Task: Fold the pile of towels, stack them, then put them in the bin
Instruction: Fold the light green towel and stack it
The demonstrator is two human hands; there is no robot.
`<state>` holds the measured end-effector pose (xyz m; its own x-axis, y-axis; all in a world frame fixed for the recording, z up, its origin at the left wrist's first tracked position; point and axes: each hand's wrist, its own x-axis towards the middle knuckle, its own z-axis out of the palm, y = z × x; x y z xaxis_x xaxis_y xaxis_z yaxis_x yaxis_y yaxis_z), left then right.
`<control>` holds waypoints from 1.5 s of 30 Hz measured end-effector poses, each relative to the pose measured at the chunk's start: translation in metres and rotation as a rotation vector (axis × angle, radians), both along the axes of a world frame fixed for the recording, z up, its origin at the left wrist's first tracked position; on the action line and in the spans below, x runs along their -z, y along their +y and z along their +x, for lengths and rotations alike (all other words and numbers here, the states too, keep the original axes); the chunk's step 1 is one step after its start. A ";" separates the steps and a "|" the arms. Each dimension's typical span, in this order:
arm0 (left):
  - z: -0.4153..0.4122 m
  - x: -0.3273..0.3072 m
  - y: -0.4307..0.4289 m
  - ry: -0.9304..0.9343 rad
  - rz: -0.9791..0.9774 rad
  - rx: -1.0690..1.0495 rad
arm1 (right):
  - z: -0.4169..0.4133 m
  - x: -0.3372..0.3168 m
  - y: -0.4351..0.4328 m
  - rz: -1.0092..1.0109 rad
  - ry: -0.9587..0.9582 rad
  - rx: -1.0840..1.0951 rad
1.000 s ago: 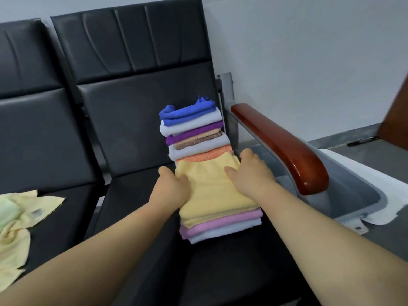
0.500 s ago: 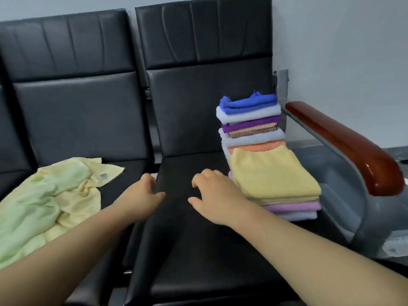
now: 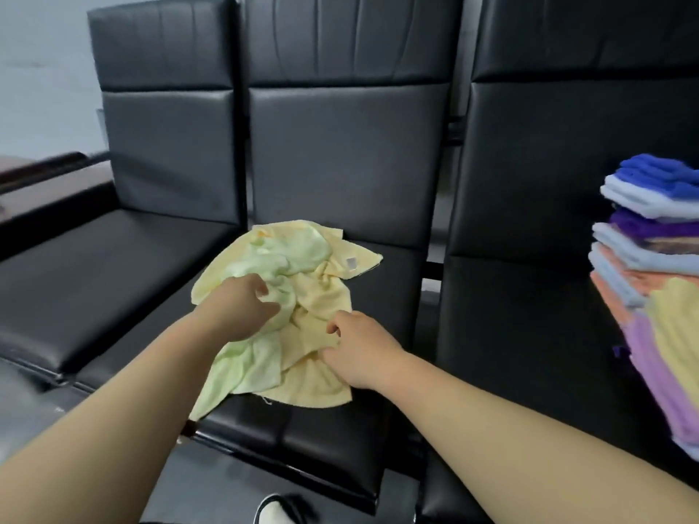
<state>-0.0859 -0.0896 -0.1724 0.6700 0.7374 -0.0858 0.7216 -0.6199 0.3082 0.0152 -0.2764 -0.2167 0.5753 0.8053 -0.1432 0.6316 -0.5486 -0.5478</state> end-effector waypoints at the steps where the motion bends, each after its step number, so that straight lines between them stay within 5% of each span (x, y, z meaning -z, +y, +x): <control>1: -0.002 0.003 0.006 -0.004 -0.007 -0.008 | -0.001 0.001 0.010 0.001 -0.001 0.013; 11: 0.001 0.035 0.034 -0.084 -0.001 -0.095 | 0.002 0.013 0.041 -0.115 -0.019 -0.041; 15: 0.012 0.012 0.021 -0.290 0.005 -0.093 | 0.012 0.001 0.034 -0.025 0.237 0.008; 20: 0.027 -0.014 -0.013 -0.743 -0.602 -0.079 | 0.020 -0.013 0.021 0.181 0.671 -0.017; 24: 0.035 -0.030 -0.036 -0.888 -0.965 -0.012 | 0.026 -0.023 0.001 0.295 0.677 0.013; 32: 0.043 -0.022 -0.064 -0.758 -1.138 -0.320 | 0.056 -0.089 -0.081 0.711 0.603 0.148; 36: 0.041 -0.013 -0.069 -0.677 -1.210 -0.529 | 0.049 -0.114 -0.100 0.886 0.910 0.186; 40: 0.044 -0.016 -0.083 -0.731 -1.348 -0.628 | 0.040 -0.119 -0.109 0.911 1.045 0.268; 45: 0.060 -0.020 -0.104 -0.945 -1.475 -0.522 | 0.042 -0.119 -0.127 0.788 0.989 0.318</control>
<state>-0.0258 -0.1939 -0.1527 0.6269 0.5443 -0.5574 0.0093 0.7102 0.7039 0.0576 -0.4030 -0.0979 0.6786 0.7151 -0.1678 -0.3192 0.0814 -0.9442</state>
